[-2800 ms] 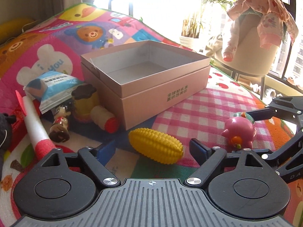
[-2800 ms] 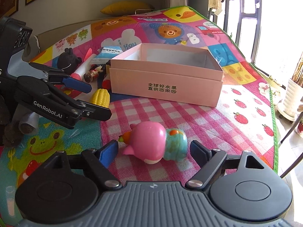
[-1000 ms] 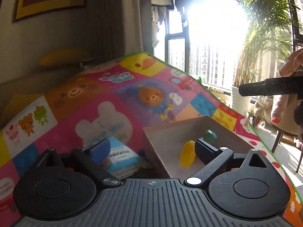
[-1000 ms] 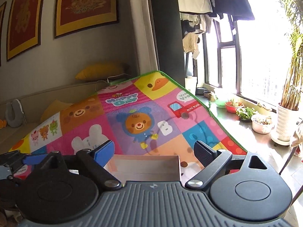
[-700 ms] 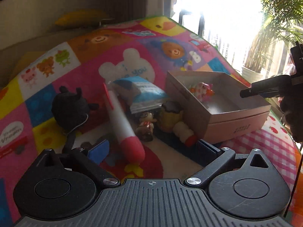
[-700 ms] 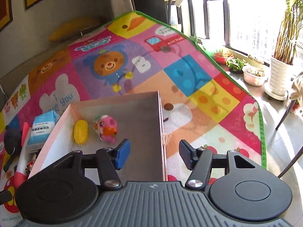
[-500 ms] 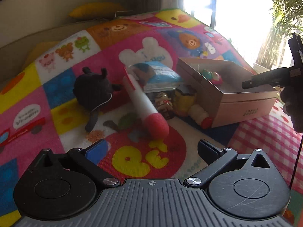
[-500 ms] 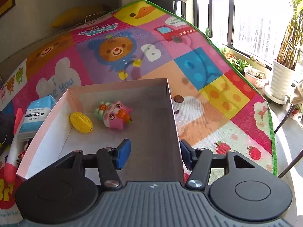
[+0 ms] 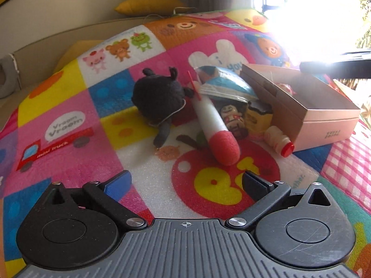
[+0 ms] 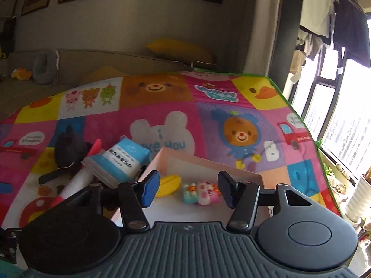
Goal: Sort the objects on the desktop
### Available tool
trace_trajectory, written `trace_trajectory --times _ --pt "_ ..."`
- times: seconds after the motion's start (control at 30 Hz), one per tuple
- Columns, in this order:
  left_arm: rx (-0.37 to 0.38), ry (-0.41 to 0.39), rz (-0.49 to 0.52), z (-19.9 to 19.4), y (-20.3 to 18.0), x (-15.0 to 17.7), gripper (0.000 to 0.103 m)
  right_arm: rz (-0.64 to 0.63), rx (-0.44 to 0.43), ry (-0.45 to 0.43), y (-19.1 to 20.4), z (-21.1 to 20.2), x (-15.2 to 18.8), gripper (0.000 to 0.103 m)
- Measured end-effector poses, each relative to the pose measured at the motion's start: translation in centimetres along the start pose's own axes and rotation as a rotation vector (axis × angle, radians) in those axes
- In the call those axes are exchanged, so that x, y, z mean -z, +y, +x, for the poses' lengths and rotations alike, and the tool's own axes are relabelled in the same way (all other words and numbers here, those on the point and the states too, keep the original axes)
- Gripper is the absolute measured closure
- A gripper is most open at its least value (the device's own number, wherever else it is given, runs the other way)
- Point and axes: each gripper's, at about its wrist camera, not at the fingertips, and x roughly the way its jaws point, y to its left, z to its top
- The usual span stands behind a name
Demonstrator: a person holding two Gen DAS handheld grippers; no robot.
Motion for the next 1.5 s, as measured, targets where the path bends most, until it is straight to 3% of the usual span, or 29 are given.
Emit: trace_trajectory --times 0.07,0.13,0.2,0.27,0.43,0.7,0.93,0.97,1.07,1.2,1.27,1.3,1.47,1.5 --pt "-0.026 -0.02 -0.021 -0.4 1.0 0.2 0.0 -0.074 -0.069 0.031 3.4 0.0 0.5 0.068" --pt "-0.037 -0.024 -0.048 -0.6 1.9 0.4 0.0 -0.17 -0.11 0.048 6.8 -0.2 1.8 0.069" --pt "-0.028 -0.021 -0.076 -0.6 2.7 0.6 0.0 -0.272 -0.096 0.063 9.7 -0.2 3.4 0.069" --pt "-0.017 -0.024 -0.092 -0.6 3.1 0.6 0.0 -0.364 -0.026 0.065 12.1 0.0 5.3 0.071" --pt "0.0 -0.036 -0.089 -0.6 3.0 0.4 0.0 -0.38 0.065 0.102 13.3 1.3 7.0 0.082" --pt "-0.002 -0.02 -0.094 -0.1 2.0 -0.3 0.0 -0.405 0.147 0.085 13.9 2.2 8.1 0.083" --pt "0.037 -0.029 -0.026 0.2 -0.1 -0.7 0.0 -0.221 -0.009 0.115 9.9 -1.8 8.1 0.092" --pt "0.056 -0.042 -0.009 0.2 -0.6 -0.9 0.0 -0.207 -0.011 0.122 9.3 -2.7 8.5 0.1" --pt "0.132 -0.107 0.072 0.2 -2.8 -1.5 0.0 -0.145 -0.009 0.135 7.0 -4.9 9.7 0.1" --pt "0.184 -0.152 0.187 1.4 -5.9 -3.2 0.001 0.05 0.006 0.114 3.0 -6.5 11.3 0.097" --pt "0.205 -0.142 0.22 2.5 -7.1 -4.1 0.023 0.156 0.037 0.102 1.2 -6.4 11.8 0.094" --pt "0.215 -0.126 0.23 3.1 -7.6 -4.6 0.041 0.219 0.043 0.1 0.3 -6.2 12.2 0.092" --pt "0.224 -0.113 0.275 5.3 -8.4 -5.3 0.037 0.4 0.01 0.103 -2.8 -5.4 13.5 0.081" --pt "0.232 -0.103 0.274 5.8 -8.3 -5.4 0.038 0.414 -0.001 0.089 -3.1 -5.5 13.6 0.073"
